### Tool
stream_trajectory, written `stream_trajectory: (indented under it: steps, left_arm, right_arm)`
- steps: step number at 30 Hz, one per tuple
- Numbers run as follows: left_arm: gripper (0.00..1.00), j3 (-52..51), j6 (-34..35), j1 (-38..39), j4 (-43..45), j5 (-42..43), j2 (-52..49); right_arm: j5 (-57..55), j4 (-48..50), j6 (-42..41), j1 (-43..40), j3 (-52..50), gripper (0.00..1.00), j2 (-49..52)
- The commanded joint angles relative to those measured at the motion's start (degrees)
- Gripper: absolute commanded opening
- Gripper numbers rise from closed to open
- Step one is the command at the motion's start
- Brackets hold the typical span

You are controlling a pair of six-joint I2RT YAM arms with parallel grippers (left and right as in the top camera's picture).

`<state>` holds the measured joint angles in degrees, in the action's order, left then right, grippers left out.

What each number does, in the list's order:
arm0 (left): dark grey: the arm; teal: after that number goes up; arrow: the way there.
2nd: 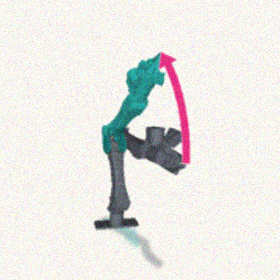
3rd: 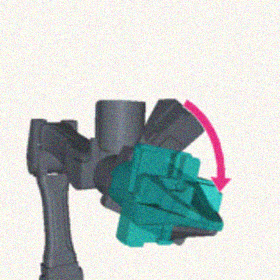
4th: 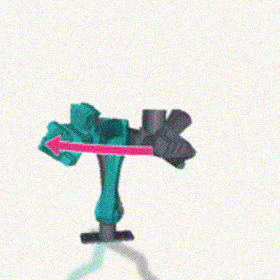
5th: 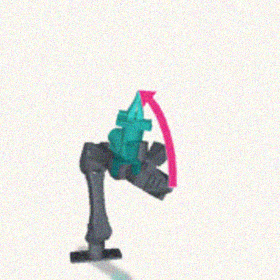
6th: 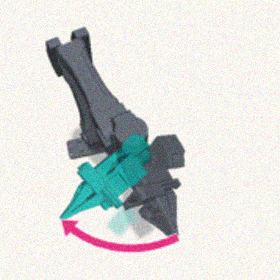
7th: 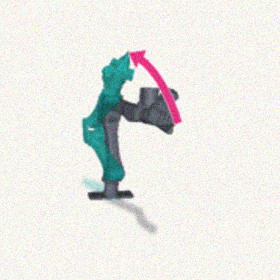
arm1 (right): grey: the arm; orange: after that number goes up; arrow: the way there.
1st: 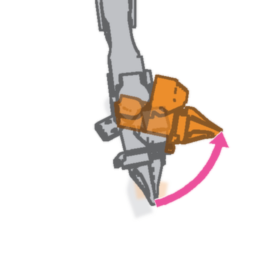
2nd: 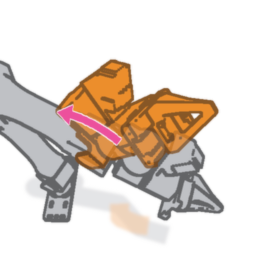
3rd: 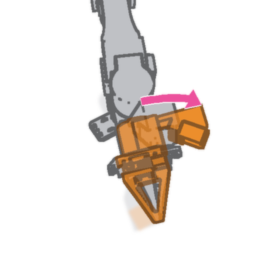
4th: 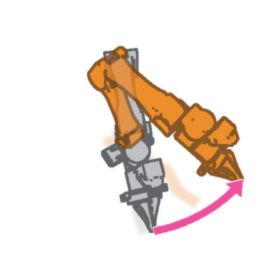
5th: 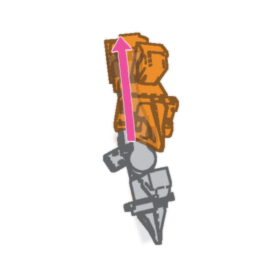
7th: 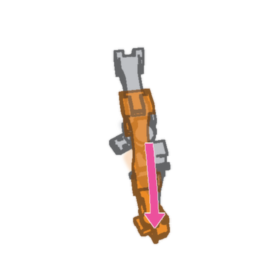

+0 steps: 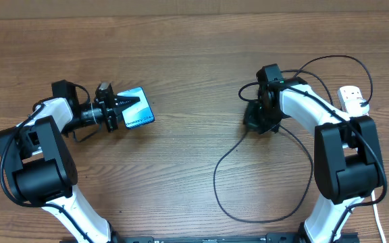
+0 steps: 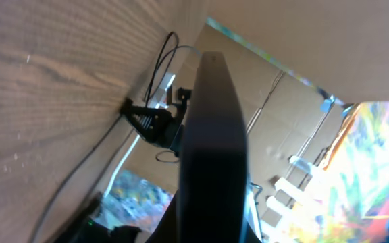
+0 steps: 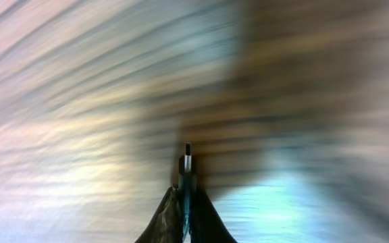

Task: Plug charger to phone and switch on socket
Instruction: 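Carry the plug with the right gripper toward the phone's bottom port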

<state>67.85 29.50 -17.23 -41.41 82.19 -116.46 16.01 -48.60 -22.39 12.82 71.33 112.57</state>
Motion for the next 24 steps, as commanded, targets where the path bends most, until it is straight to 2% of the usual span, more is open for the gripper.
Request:
stream_trajectory:
  steps: [1, 3, 6, 15, 20, 24]
  left_arm:
    - [0.04, 1.09, -3.43, 0.68, -1.88, 3.45, 0.76]
    - [0.04, 1.09, -11.06, 0.72, -0.2, 7.98, 0.76]
    - [0.04, 1.09, -14.78, 1.27, 0.7, 8.46, 0.79]
    - [0.04, 1.29, -17.14, 7.78, 1.42, 8.37, 2.43]
    - [0.04, 4.85, -16.85, 11.85, 1.36, 8.37, 3.63]
    - [0.04, 8.55, -13.97, 13.64, 1.4, 8.35, 3.74]
  right_arm:
    - [26.14, -0.09, 22.18, 0.55, -1.11, 0.04, -1.22]
    - [34.69, -0.98, 28.72, 0.55, -1.11, 0.04, -2.56]
    - [41.81, -3.96, 35.8, 0.55, -1.11, 0.04, -4.44]
    - [52.78, -21.79, 60.26, 0.66, -1.11, 0.04, -6.62]
    - [55.41, -25.64, 61.68, 0.68, -1.14, 0.04, -6.62]
    - [58.86, -25.29, 61.64, 1.09, -1.14, 0.04, -6.62]
